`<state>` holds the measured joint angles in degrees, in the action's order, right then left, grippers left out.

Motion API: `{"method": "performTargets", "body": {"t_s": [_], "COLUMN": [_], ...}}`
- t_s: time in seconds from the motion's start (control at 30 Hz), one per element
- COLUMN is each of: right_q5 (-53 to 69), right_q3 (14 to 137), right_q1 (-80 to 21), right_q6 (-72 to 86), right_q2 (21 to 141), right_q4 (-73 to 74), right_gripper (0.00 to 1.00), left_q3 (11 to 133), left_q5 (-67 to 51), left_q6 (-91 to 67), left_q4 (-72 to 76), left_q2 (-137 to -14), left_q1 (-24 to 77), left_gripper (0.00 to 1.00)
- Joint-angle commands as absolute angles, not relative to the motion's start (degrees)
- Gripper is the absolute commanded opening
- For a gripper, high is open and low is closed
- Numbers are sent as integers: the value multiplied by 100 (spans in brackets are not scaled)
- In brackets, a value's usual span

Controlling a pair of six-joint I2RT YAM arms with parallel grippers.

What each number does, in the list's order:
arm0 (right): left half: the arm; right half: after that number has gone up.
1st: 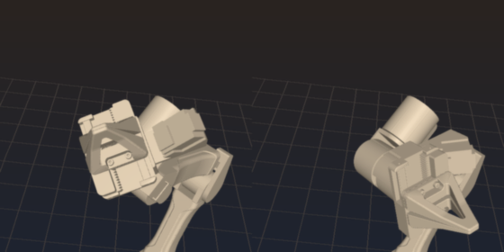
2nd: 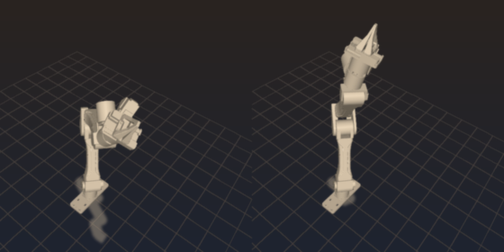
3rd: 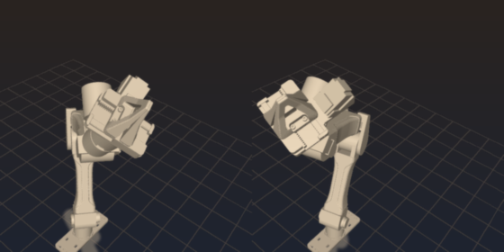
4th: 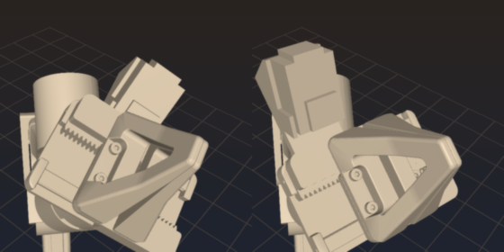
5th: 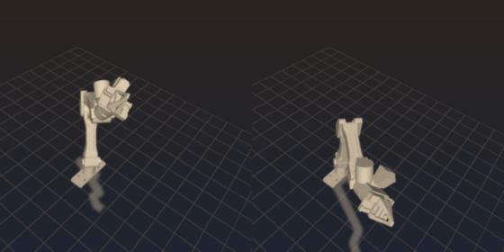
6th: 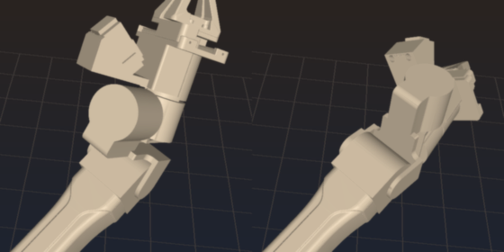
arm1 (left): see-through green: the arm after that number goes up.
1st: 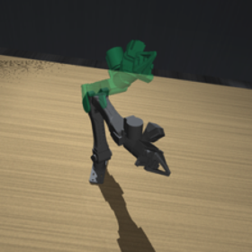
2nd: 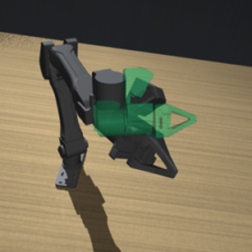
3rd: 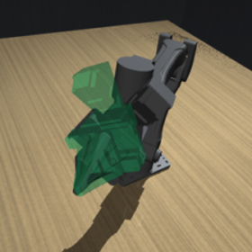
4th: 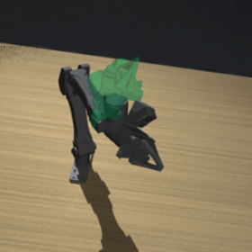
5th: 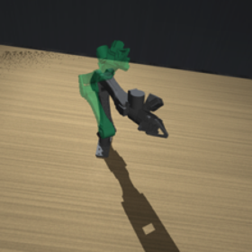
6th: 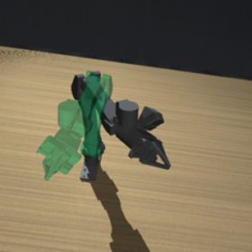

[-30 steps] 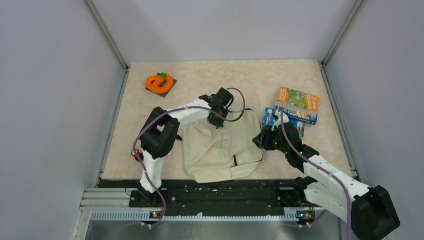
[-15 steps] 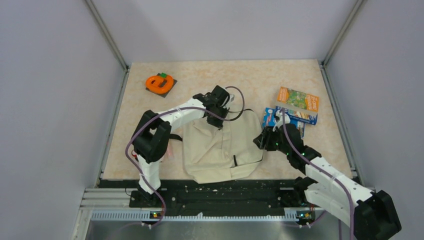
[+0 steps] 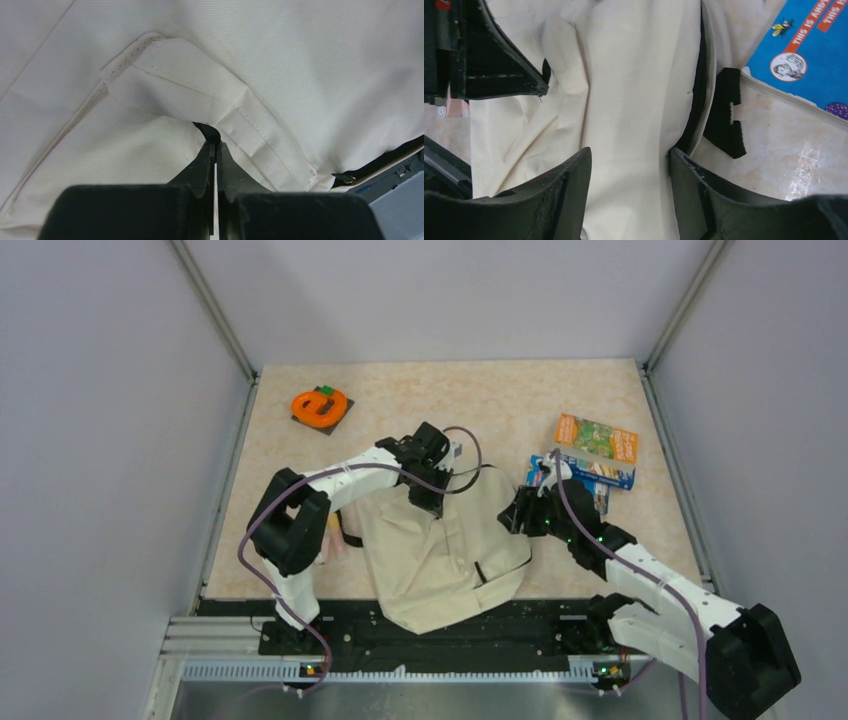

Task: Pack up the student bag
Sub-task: Unzip the student bag at the center of the board.

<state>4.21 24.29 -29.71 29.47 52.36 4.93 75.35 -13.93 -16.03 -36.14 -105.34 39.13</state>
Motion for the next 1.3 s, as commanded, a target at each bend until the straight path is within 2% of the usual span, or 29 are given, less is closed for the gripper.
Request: {"method": "performTargets", "body": {"t_s": [0.0, 0.17, 0.4, 0.5, 0.77, 0.93, 1.13, 1.27], "right_q5": [306, 550, 1001, 771, -445, -327, 495, 1138], "right_q3": [2949, 2893, 3187, 3167, 3212, 3110, 3235, 3406], "right_q1": [-3346, -3514, -3516, -3516, -3516, -3512, -3500, -3498], "right_q6": [2754, 2726, 2710, 2745, 2185, 2197, 2298, 2424], "right_q2": [5334, 5771, 6877, 6764, 5684, 5795, 6859, 7540], "right_q4": [-317, -1225, -2121, -2177, -985, -1016, -1582, -2239], "right_gripper": [59, 63, 58, 63, 71, 67, 59, 61], "left_q3": [7395, 7413, 7416, 7422, 7483, 7461, 7438, 7419], "left_q5": [-1779, -1767, -1695, -1617, -1666, -1702, -1754, -1734], "left_q6": [-1697, -1684, -1670, -1646, -1633, -1651, -1679, -1679], "left_q4": [-3606, -3594, -3620, -3658, -3691, -3676, -3646, -3641], "left_q2": [-10183, -10154, -10137, -10134, -10096, -10048, -10008, -9989], "left_q1": [3951, 3942, 3942, 3929, 3894, 3885, 3880, 3878], "left_gripper": [0, 0, 0, 0, 0, 0, 0, 0]}}
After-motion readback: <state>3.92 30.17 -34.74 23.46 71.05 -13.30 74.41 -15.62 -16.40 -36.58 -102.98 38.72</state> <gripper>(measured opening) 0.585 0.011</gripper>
